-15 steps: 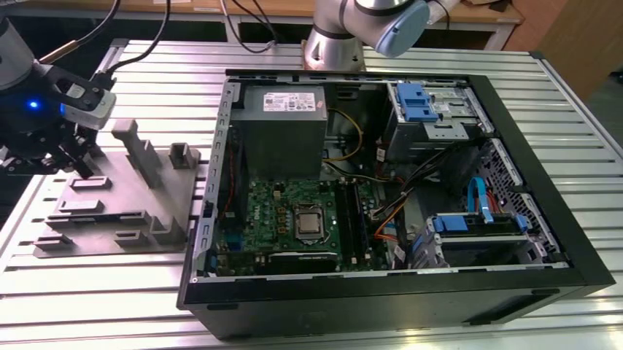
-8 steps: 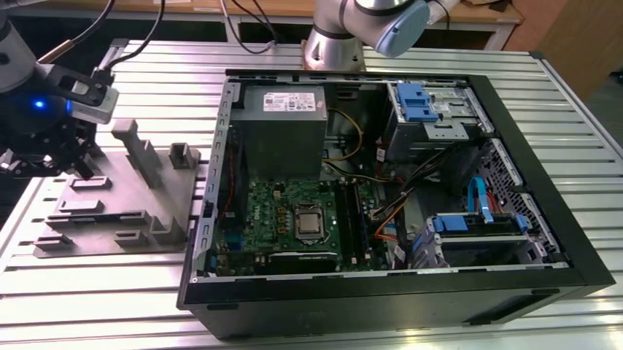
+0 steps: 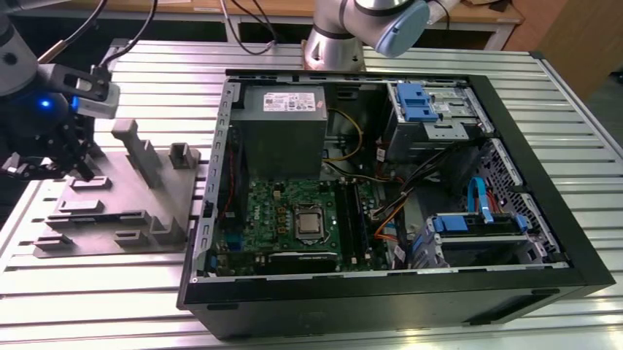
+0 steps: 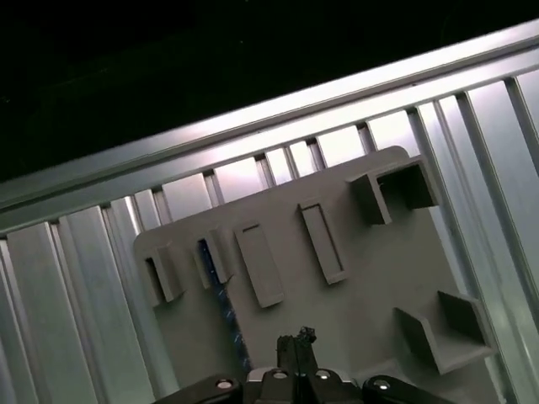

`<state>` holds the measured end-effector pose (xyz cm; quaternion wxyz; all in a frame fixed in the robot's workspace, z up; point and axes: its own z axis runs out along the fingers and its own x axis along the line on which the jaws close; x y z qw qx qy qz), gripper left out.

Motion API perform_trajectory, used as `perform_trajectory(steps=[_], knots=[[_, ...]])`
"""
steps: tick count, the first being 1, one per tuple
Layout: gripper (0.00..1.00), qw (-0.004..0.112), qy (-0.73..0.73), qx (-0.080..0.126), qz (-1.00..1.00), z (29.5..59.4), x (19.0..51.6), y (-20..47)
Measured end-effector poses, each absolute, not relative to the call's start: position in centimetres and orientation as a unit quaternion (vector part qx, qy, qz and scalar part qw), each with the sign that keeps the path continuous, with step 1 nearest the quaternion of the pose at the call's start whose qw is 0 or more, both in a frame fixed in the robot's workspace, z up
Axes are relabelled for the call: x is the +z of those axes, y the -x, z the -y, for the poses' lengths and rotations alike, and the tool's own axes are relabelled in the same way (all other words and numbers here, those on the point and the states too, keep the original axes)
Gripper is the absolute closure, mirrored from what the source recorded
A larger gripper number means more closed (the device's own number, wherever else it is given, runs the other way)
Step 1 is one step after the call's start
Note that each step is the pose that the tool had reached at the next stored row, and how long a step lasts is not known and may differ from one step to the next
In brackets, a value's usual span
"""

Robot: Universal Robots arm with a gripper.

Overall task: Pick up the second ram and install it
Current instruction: 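Pick up the second ram and move it above second insertion slot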

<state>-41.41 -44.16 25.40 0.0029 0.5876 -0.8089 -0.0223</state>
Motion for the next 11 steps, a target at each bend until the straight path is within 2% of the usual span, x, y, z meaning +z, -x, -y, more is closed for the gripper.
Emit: perform_trajectory(steps=[11], knots=[[0.9,0.005,-0.665,-0.022,0.747,44.16,24.88,41.41]])
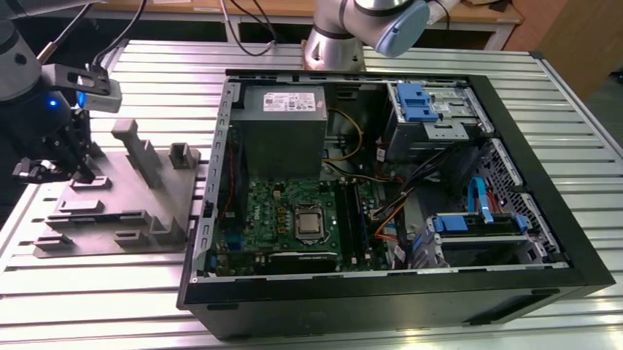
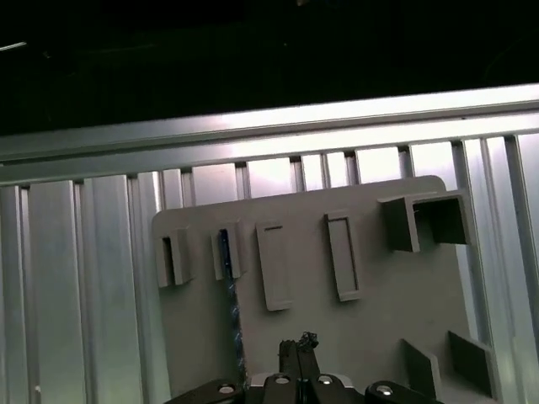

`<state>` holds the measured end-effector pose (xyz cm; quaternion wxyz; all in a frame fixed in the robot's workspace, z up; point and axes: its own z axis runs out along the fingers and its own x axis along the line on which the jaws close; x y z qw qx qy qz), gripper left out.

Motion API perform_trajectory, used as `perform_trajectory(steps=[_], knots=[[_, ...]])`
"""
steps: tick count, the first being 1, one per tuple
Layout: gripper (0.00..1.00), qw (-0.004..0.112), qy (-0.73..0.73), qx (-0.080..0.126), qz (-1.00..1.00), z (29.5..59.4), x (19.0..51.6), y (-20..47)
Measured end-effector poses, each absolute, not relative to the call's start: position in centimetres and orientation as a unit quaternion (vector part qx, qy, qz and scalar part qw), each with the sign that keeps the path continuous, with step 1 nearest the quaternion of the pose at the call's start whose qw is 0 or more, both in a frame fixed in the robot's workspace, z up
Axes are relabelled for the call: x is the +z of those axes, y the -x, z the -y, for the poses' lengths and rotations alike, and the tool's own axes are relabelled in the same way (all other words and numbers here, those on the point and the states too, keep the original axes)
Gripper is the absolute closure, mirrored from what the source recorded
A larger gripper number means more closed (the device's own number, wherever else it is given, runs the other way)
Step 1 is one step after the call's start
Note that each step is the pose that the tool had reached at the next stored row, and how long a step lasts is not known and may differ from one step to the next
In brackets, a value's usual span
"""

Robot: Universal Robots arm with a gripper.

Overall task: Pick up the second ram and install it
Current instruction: 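Pick up the second ram and move it above second insertion slot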

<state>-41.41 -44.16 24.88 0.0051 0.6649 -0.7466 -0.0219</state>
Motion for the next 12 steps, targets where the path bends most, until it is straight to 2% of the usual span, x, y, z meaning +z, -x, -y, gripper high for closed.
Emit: perform_trajectory(steps=[12], knots=[[0.9,0.004,-0.671,-0.021,0.741,44.95,24.53,41.43]])
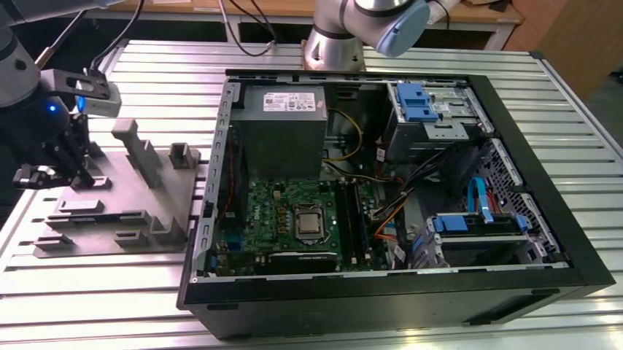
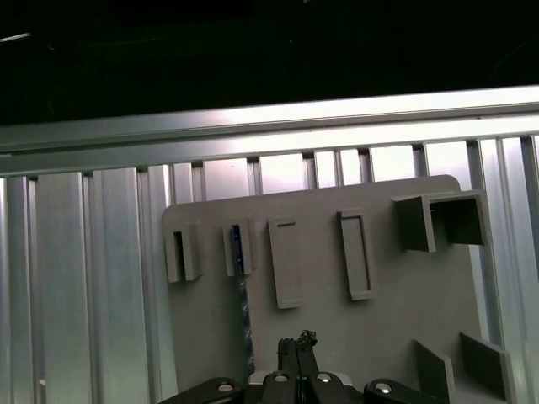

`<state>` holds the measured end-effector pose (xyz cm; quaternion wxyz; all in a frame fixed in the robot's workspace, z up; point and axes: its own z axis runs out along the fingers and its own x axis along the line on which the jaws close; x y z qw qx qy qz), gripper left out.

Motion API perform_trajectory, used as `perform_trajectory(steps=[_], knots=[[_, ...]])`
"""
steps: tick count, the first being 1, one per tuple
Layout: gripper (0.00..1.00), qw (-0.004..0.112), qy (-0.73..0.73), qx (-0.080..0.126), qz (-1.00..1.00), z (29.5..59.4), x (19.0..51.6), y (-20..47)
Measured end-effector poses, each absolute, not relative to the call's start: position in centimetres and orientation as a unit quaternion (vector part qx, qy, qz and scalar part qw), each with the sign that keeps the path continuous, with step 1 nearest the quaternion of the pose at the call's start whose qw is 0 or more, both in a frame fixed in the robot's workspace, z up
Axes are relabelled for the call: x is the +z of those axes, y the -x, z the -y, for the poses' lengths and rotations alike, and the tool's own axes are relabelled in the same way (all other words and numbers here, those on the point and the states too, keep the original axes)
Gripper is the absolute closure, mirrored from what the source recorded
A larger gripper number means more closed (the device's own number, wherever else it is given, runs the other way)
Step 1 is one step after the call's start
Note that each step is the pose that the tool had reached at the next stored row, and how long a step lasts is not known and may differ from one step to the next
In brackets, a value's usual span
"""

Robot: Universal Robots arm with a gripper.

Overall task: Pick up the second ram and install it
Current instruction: 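Pick up the second ram and move it above second insertion slot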

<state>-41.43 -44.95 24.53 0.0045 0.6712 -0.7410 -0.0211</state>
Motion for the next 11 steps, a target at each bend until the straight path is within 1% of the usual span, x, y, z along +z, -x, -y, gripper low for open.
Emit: perform_trajectory(steps=[11], knots=[[0.9,0.003,-0.675,-0.021,0.738,46.6,23.4,41.4]])
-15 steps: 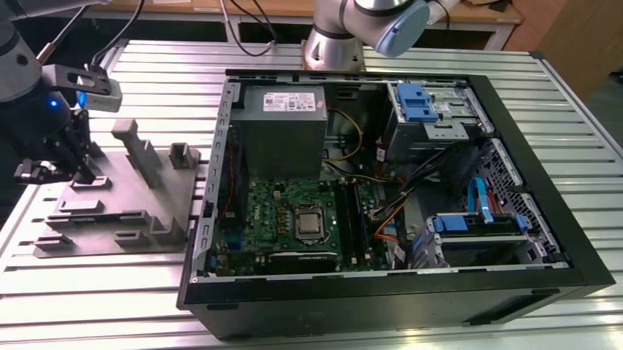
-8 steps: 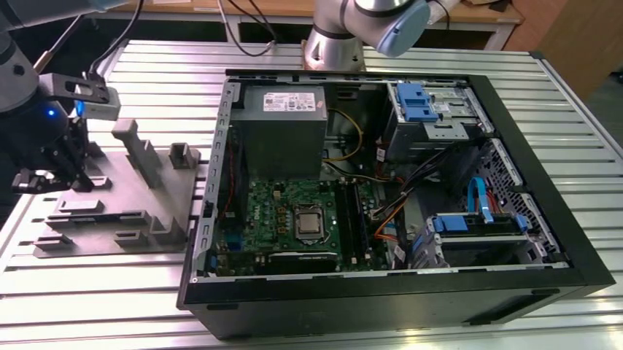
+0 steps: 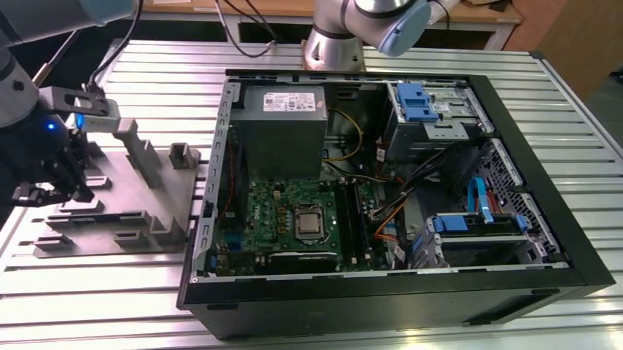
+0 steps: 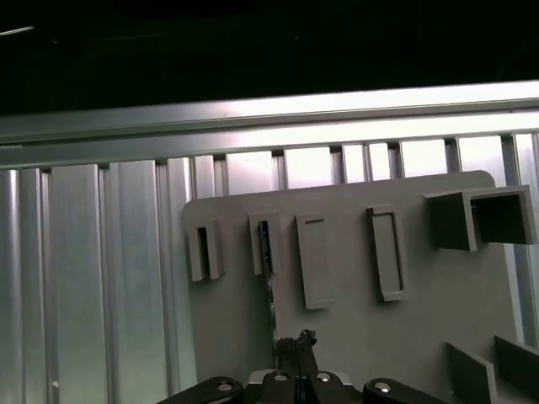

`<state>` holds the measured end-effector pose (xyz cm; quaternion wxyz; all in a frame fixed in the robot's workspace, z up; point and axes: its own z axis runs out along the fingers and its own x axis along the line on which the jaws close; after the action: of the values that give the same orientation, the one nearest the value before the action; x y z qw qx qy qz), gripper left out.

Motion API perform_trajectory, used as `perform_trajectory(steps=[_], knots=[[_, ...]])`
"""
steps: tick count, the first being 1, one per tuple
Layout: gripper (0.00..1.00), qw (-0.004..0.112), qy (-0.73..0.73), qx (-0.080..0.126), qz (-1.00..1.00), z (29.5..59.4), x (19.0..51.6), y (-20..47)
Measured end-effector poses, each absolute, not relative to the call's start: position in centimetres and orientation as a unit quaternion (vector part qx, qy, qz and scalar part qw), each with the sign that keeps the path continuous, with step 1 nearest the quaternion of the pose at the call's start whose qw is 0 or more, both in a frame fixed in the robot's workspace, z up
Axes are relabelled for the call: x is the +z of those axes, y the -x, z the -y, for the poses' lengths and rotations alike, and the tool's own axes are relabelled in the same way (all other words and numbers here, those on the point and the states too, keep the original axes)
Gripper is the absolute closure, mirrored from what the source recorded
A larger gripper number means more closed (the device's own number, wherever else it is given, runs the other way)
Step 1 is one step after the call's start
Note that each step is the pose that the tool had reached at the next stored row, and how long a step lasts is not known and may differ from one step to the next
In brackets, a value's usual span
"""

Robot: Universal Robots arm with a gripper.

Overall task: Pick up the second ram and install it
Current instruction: 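Pick up the second ram and move it above second insertion slot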

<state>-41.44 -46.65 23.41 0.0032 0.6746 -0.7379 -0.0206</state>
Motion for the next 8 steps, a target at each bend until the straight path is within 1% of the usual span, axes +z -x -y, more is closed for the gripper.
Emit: perform_trajectory(steps=[8], knots=[[0.9,0.004,-0.699,-0.02,0.715,46.96,22.57,41.44]])
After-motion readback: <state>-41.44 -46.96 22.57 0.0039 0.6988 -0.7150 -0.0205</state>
